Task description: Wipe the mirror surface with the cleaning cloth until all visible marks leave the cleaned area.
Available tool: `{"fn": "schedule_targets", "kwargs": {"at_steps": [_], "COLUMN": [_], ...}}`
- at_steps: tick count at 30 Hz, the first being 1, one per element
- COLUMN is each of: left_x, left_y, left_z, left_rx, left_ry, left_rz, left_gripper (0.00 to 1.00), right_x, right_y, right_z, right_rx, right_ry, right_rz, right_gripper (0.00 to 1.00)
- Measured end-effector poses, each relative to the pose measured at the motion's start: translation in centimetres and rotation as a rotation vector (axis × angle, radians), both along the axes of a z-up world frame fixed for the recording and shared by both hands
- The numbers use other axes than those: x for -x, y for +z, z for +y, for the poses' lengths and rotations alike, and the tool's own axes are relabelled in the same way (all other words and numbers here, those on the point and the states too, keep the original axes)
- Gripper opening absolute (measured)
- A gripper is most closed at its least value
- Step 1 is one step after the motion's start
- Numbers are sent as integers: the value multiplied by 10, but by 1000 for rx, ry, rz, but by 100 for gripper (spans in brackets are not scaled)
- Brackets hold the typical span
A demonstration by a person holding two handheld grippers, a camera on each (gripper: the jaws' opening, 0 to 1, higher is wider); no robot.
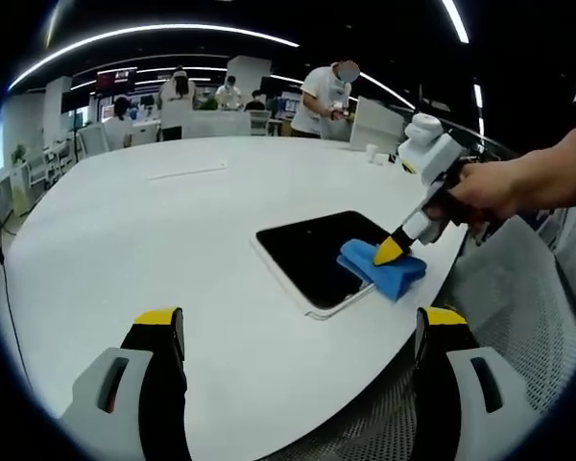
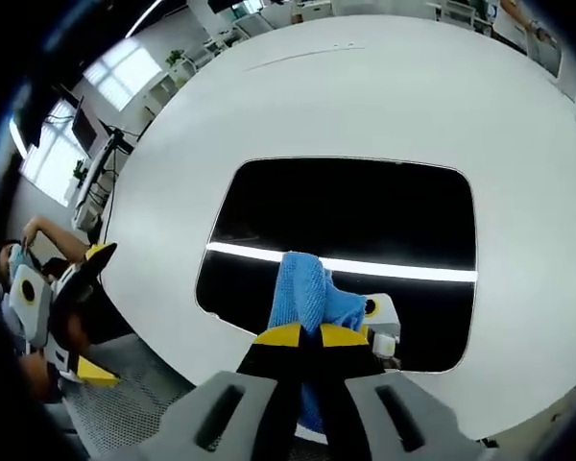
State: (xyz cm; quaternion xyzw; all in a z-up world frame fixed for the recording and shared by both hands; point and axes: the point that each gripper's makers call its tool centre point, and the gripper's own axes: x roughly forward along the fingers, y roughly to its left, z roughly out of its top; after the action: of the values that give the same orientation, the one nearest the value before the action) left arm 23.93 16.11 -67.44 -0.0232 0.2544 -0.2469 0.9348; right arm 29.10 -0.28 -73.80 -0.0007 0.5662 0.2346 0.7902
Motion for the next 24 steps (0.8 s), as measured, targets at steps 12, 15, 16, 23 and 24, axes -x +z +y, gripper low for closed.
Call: {"fn": "schedule_targets", "kwargs": {"at_steps": [12,15,16,23,24], "left_x": [1,1,0,1,1], "left_y": [-1,-1,0,-1,-1], "left_z": [-2,-2,-1,-2,-2], "left_rx": [2,0,0,-1,0], "left_ry": [-11,-8,-3,-11,-10], "left_rz": [8,5,1,10,10], "left_gripper": [99,99,99,99,99], "right_x": [-20,-25,-28,-40,-42], "right_y": [-3,-3,-3,0,0], "right_z": [3,3,3,4,4], "right_rx": [-2,2,1,20,23], "right_ry": [-10,-6,-4,7,9], "right_rz": [13,7,3,-22,-25], "right_gripper": [0,0,0,0,0]}}
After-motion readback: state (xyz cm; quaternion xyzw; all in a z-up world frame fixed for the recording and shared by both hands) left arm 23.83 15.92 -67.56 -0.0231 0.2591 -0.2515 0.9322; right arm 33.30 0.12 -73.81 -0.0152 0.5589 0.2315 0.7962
